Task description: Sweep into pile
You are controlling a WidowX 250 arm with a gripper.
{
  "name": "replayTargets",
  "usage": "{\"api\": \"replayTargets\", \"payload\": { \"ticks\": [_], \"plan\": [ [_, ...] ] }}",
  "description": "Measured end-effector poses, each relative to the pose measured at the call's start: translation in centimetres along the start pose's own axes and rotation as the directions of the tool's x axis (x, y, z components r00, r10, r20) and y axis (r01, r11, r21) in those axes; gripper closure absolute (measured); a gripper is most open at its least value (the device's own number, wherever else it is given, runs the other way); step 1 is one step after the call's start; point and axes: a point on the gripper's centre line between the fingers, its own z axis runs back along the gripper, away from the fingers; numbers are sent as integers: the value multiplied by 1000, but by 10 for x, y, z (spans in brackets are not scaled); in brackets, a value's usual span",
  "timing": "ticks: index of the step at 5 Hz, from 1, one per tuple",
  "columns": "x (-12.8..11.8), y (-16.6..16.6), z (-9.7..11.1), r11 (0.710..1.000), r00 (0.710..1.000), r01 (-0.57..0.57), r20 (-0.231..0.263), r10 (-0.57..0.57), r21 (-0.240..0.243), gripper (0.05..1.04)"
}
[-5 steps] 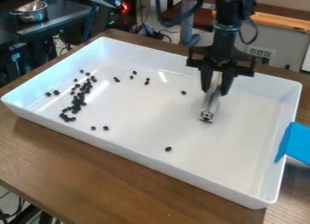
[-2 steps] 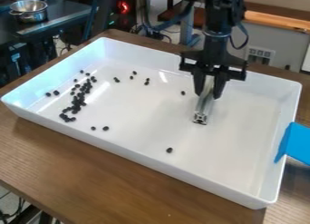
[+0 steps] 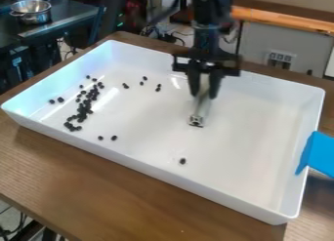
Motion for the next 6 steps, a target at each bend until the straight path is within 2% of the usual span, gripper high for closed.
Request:
{"api": "replayTargets", "payload": {
  "ticks": [2, 3, 4, 5, 6],
  "plan": [
    [0, 54, 0, 994, 992, -111, 55, 110, 7, 719],
    [-6, 64, 1, 987, 982, -163, 102, 161, 9, 719],
    [-9, 75, 0, 981, 975, -191, 122, 187, 21, 719],
    [-11, 103, 3, 960, 954, -279, 122, 274, 31, 719],
    [-14, 117, 2, 950, 947, -310, 98, 305, 47, 720]
  ]
}}
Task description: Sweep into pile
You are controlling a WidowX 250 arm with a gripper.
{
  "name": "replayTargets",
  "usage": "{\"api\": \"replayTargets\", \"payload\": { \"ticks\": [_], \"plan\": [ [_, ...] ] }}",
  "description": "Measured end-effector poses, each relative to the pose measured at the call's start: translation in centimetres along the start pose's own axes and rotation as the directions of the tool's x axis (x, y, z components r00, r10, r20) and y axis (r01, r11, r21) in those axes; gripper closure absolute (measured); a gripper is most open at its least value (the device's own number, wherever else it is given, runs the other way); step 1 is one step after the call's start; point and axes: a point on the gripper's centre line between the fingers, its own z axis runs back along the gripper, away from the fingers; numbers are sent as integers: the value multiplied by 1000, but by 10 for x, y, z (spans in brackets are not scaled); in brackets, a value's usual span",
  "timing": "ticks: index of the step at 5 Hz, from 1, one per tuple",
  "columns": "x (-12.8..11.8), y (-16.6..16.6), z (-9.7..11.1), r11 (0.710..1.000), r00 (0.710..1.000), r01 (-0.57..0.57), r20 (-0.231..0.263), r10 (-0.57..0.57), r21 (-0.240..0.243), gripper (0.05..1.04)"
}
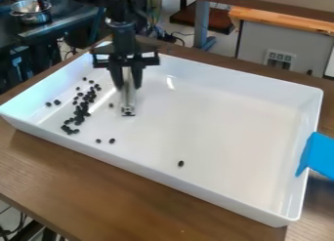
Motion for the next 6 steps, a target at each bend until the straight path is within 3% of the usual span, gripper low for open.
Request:
{"api": "replayTargets", "payload": {
  "ticks": [1, 2, 3, 4, 5, 6],
  "plan": [
    [4, 29, 6, 995, 998, -59, -29, 61, 83, 720],
    [6, 43, 7, 972, 998, -54, 24, 50, 230, 720],
    [1, 45, 12, 939, 986, -13, 162, -45, 344, 720],
    [-12, 23, 32, 972, 981, 48, 170, -89, 229, 720],
    [-29, -8, 53, 991, 988, 102, 108, -112, 89, 720],
    [-47, -45, 82, 985, 985, 165, 51, -163, -39, 720]
  ]
}}
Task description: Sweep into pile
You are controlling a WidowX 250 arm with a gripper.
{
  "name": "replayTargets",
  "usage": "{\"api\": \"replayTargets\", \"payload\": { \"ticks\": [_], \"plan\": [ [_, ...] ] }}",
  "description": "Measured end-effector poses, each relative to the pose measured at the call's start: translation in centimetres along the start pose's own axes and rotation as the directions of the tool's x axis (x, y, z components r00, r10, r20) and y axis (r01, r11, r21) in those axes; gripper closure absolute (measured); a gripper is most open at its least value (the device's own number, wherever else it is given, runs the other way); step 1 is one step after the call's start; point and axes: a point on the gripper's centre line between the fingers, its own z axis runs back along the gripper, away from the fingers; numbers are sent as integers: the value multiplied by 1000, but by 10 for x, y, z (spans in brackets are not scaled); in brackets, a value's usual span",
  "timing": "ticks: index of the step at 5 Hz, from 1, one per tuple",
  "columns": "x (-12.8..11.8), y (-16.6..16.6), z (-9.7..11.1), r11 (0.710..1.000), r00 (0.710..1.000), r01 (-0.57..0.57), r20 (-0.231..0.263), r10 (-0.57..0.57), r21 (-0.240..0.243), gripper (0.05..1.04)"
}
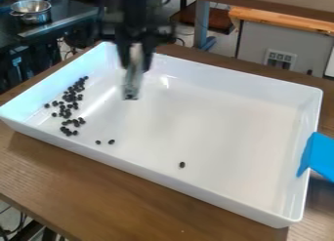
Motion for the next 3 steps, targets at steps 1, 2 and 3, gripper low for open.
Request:
{"api": "replayTargets", "payload": {
  "ticks": [1, 2, 3],
  "plan": [
    [-22, -44, 5, 991, 993, 117, -11, -118, -62, 720],
    [-58, -83, -12, 967, 969, 246, -11, -247, -70, 720],
    [-67, -94, -23, 951, 954, 301, 30, -300, -71, 720]
  ]
}}
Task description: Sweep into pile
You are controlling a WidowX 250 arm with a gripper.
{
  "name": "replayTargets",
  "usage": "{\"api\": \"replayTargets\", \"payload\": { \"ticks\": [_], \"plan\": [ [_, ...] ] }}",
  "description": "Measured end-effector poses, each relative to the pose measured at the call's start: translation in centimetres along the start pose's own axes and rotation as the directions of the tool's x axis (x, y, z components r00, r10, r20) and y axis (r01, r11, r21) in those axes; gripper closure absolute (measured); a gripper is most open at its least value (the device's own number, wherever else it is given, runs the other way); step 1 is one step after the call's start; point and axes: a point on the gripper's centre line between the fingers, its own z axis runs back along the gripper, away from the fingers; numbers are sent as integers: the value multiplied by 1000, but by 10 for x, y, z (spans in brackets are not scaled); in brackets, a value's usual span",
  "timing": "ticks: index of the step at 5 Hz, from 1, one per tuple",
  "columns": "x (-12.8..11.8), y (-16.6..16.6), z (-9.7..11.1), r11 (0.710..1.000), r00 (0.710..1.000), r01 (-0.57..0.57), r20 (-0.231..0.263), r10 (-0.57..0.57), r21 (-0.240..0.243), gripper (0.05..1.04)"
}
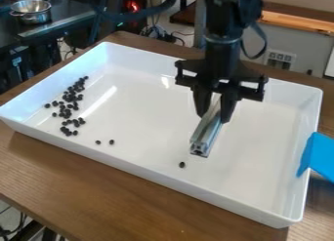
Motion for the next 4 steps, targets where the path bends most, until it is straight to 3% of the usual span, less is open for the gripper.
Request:
{"api": "replayTargets", "payload": {
  "ticks": [1, 3, 4],
  "plan": [
    [-3, -3, -9, 1000, 1000, 14, 21, -14, -8, 720],
    [-16, 9, -30, 999, 998, 47, 30, -48, 20, 721],
    [-20, 21, -31, 999, 998, 40, 56, -41, 24, 720]
  ]
}}
